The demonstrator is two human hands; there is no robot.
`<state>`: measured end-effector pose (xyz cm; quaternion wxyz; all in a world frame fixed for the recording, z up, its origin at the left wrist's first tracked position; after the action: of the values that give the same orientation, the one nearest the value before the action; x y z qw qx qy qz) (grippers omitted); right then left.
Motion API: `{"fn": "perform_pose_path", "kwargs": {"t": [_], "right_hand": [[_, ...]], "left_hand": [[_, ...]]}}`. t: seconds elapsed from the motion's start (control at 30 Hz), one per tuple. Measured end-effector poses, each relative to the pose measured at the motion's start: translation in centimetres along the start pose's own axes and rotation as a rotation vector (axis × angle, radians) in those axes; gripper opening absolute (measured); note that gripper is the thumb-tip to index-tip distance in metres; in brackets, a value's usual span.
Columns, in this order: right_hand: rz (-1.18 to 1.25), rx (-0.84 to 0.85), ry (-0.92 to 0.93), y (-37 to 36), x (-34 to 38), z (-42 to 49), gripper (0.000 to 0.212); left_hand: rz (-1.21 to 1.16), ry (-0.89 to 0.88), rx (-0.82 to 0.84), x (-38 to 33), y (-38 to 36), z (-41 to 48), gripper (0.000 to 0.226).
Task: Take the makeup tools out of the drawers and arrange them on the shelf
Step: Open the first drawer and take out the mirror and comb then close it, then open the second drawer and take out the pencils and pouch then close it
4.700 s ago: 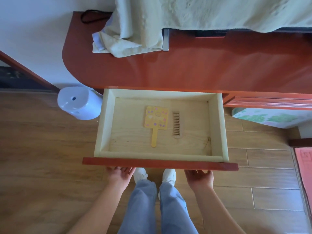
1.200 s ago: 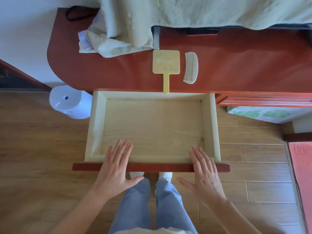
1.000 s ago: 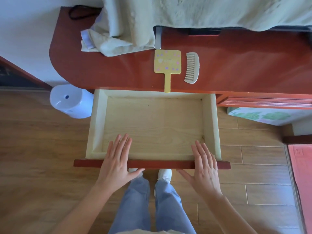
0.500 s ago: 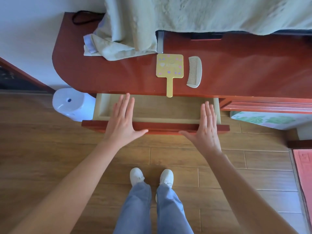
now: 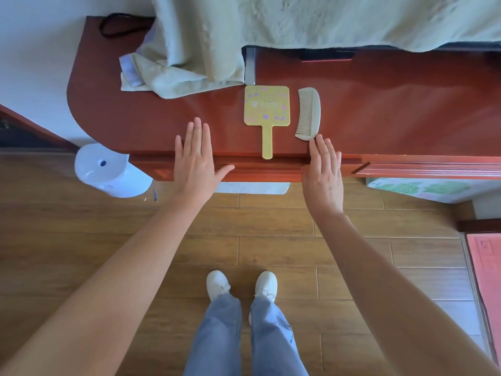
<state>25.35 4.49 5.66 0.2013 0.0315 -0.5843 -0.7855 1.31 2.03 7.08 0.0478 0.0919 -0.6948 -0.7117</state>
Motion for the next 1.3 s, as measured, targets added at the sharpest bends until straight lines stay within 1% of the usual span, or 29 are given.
{"fn": "perform_pose_path", "kwargs": {"t": [0.07, 0.13, 0.3, 0.4, 0.5, 0.6, 0.87, 1.03, 1.13, 1.23, 1.3], "right_hand": [[-0.033, -0.041, -0.023, -0.1, 0.0, 0.3, 0.058], [-0.044, -0.035, -0.028, -0.1, 0.0, 0.5, 0.06], [0.005, 0.079, -0.025, 1.0, 0.1, 0.1, 0.064], [0.004, 0.169, -0.096, 3.1, -0.4, -0.9, 0.068], [-0.021, 0.19, -0.158, 5.8, -1.2, -2.4, 0.075], [-0.047, 0.218, -0.232, 8.8, -2.4, -4.2, 0.082], [-0.052, 0.151, -0.373, 17.3, -6.8, -9.1, 0.083], [-0.065, 0.161, -0.392, 21.4, -10.8, -10.9, 0.085], [-0.05, 0.175, -0.375, 23.3, -14.2, -11.4, 0.086], [-0.038, 0.202, -0.334, 24.7, -17.8, -11.3, 0.085], [-0.042, 0.223, -0.269, 25.4, -20.1, -11.2, 0.084]], "left_hand": [[0.007, 0.032, 0.006, -0.3, -0.1, 0.2, 0.094], [0.019, 0.054, 0.014, -0.5, -0.1, 0.3, 0.092], [-0.006, 0.044, 0.058, -0.9, 1.1, 0.1, 0.092], [-0.077, -0.079, 0.047, -2.9, 3.2, -1.3, 0.087], [-0.095, -0.235, 0.049, -6.6, 5.3, -3.2, 0.081], [-0.09, -0.343, 0.058, -10.4, 7.0, -4.4, 0.083], [-0.093, -0.564, 0.074, -18.6, 11.3, -7.1, 0.082], [-0.089, -0.571, 0.086, -23.3, 12.2, -9.0, 0.083], [-0.101, -0.547, 0.077, -26.4, 12.4, -10.4, 0.082], [-0.12, -0.477, 0.068, -29.9, 12.2, -11.3, 0.082], [-0.144, -0.398, 0.06, -32.3, 11.9, -11.8, 0.082]]}}
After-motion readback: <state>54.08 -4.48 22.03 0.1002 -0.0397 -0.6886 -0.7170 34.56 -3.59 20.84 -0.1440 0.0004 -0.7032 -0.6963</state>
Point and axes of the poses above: each hand's wrist, its own z-axis towards the middle knuckle, its own y-axis out of the back of the hand, x = y × z, the point moved 4 cm from there along z, towards the middle knuckle, and after that the axes turned 5 degrees about y, right-handed, at the moved point
